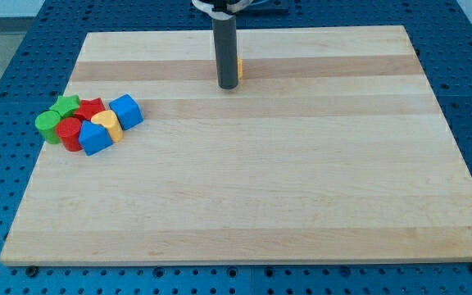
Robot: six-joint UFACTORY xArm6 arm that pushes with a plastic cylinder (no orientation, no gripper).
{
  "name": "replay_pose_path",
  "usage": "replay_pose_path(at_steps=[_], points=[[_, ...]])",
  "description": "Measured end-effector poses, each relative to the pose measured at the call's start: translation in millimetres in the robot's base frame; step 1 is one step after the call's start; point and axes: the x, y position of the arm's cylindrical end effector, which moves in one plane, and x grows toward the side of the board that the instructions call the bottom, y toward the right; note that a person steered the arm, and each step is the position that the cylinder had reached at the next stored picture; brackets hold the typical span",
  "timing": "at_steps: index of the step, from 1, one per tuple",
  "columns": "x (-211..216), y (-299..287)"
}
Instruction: Move the yellow hexagon to the top center of the board
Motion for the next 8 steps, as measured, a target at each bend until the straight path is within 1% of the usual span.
replay_pose_path(at_steps=[6,8], points=[[-81.8,0.0],[-86.5,0.0]])
